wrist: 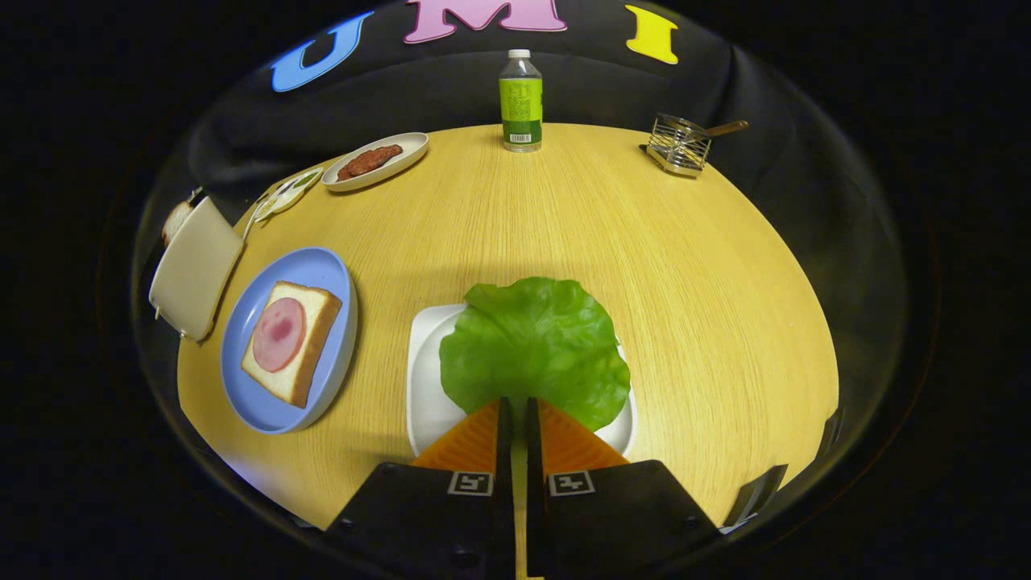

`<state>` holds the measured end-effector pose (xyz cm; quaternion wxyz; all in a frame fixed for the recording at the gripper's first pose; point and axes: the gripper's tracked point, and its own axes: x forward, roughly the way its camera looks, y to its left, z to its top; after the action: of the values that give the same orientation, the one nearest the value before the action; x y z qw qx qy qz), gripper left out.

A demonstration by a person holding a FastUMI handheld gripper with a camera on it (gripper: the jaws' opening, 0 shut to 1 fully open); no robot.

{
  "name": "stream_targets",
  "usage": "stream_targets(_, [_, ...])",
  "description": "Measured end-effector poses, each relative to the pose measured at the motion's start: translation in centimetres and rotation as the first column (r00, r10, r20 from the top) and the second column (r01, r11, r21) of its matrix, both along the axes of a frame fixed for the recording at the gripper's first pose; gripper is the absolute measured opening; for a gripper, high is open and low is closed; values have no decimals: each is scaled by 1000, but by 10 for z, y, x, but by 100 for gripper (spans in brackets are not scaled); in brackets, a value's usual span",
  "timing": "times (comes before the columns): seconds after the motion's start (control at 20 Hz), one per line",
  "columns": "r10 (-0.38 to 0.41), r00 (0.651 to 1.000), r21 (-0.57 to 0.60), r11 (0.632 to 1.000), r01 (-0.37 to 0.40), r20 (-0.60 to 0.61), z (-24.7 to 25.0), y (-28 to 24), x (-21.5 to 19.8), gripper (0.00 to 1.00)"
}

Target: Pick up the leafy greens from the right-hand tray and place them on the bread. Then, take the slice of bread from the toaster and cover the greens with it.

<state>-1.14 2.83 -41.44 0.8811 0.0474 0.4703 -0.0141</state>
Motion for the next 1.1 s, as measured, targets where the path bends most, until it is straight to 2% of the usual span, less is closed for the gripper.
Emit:
stream_targets(0.2, [16, 1000, 55, 998, -15, -19, 6, 2, -1, 6])
stream_targets(0.65, [99, 988, 0, 995, -100, 122, 102, 9, 20, 6])
stream_targets(0.9, [181, 971, 42, 981, -189, 154, 134, 58, 32, 6])
stream_targets(1.1, [296, 943, 49, 951, -306, 155, 135, 114, 39, 5])
